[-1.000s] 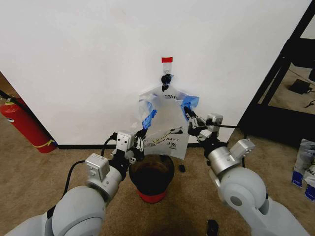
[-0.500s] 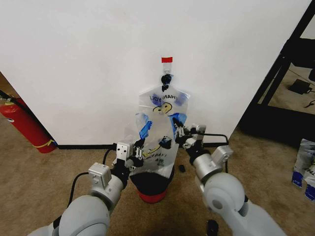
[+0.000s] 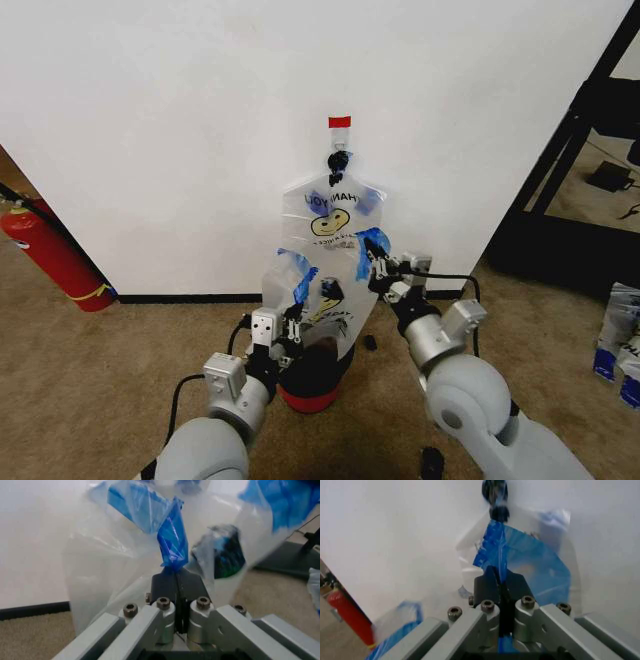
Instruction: Pick up the garbage bag from the wall and place it over the trash bin.
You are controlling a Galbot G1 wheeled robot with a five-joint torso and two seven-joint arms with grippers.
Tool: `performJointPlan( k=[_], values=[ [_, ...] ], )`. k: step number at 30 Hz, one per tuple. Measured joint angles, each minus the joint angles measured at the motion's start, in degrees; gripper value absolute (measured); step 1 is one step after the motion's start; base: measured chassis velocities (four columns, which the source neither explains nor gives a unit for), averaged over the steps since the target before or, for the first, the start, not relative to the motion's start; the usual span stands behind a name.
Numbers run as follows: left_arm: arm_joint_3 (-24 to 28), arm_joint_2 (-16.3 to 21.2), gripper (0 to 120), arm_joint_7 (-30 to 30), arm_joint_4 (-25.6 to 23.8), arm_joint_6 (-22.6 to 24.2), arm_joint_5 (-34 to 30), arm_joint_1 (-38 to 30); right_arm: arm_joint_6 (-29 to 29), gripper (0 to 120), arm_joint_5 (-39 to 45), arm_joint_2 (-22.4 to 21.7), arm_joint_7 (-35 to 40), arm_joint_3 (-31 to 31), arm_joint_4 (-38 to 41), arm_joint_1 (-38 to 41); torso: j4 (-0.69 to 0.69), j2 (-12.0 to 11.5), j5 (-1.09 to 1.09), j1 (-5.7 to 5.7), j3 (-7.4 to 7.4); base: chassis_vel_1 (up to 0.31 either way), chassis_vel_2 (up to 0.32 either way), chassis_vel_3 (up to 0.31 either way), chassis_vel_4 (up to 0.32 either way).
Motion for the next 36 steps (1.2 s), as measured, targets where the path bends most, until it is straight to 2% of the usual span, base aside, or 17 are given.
performJointPlan(
  k=[9, 17, 24, 30, 36],
  values=[
    [-0.5, -0.4, 0, 1.0, 4.1, -2.8, 2.8, 2.6, 1.5, 0, -4.6, 4.4, -0.9, -3.4, -5.8, -2.7, 0.02, 0.0, 0.00, 0.00, 0.00, 0.000, 0.000, 0.000, 0.000],
    [0.0, -0.9, 0, 1.2, 8.2, -4.2, 4.4, 3.9, 1.3, 0, -3.7, 6.3, 1.6, -4.6, -8.7, -4.3, 0.01, 0.0, 0.00, 0.00, 0.00, 0.000, 0.000, 0.000, 0.000],
    [0.3, -0.1, 0, 1.2, 8.9, -4.5, 5.1, 4.4, -0.4, 0, -3.4, 5.9, 2.9, -5.1, -8.7, -5.9, 0.01, 0.0, 0.00, 0.00, 0.00, 0.000, 0.000, 0.000, 0.000],
    [1.2, 2.4, 0, 0.7, 8.8, -4.6, 5.8, 6.5, -2.8, 0, -3.4, 4.2, 4.7, -5.8, -7.1, -9.7, 0.01, 0.0, 0.00, 0.00, 0.00, 0.000, 0.000, 0.000, 0.000],
    [1.7, 4.1, 0, 0.1, 6.5, -3.9, 6.7, 8.5, -4.3, 0, -3.9, 1.8, 5.3, -5.9, -3.6, -13.4, 0.01, 0.0, 0.00, 0.00, 0.00, 0.000, 0.000, 0.000, 0.000]
  ],
)
